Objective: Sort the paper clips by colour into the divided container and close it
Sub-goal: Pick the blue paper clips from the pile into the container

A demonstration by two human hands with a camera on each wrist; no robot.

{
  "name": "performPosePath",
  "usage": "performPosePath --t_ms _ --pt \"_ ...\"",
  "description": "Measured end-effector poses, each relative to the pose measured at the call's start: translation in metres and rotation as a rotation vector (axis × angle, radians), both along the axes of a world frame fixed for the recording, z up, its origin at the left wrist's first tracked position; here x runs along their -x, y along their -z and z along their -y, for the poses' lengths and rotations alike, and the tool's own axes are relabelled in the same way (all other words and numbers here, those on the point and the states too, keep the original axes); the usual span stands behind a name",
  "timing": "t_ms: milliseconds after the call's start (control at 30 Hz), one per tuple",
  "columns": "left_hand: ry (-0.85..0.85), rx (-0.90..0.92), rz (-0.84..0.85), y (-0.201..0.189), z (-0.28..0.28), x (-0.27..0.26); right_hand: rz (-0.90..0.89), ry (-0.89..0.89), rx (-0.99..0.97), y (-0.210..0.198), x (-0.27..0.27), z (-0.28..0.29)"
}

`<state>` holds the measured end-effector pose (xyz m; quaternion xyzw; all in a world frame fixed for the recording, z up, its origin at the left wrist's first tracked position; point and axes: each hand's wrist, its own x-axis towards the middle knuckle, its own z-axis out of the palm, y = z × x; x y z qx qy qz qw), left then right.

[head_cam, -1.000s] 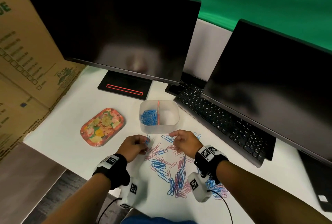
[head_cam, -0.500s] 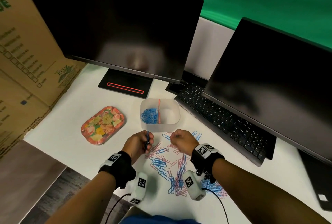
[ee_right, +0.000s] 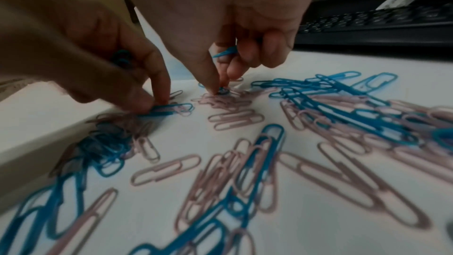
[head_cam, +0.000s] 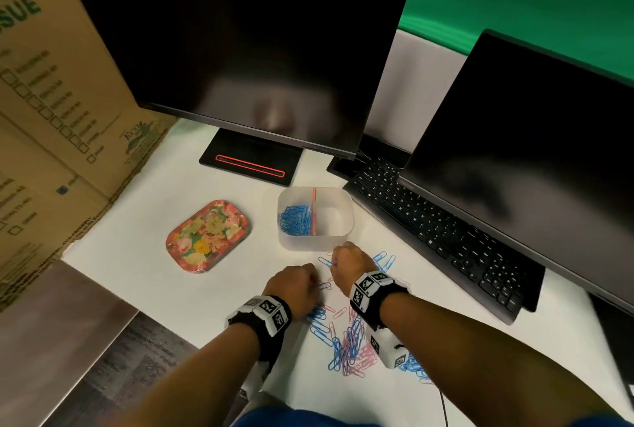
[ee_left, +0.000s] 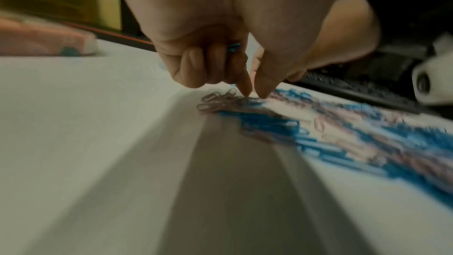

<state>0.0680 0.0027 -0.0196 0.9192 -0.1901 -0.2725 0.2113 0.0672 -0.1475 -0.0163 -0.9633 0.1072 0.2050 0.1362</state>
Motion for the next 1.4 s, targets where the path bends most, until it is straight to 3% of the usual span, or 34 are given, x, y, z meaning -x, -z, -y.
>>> performPosePath --t_ms 200,467,633,967,1067,1233,1400 --pt "0.065 -0.084 0.022 0.001 0.005 -0.002 -0.046 -0.001 0.005 -0.004 0.0 0.0" --pt "-0.042 0.095 -0.038 -0.014 -0.001 -0.006 0.073 -0.074 -0.113 -0.007 0.006 0.001" --pt "-0.149 0.229 -0.094 -0.019 -0.008 -0.008 0.054 -0.068 -0.137 -0.01 0.004 -0.003" --pt "-0.222 0.198 -0.11 -0.024 -0.006 -0.01 -0.052 0.0 -0.122 -0.006 0.007 -0.004" --pt "-0.261 0.314 -0.14 -0.027 -0.009 -0.011 0.004 0.032 -0.151 -0.009 0.014 -0.002" --pt "-0.622 0.701 -0.455 -0.045 -0.017 -0.025 0.002 0.23 -0.455 -0.021 0.019 0.009" --pt "-0.853 1.034 -0.675 -0.068 -0.02 -0.049 -0.067 0.565 -1.11 -0.059 0.013 0.003"
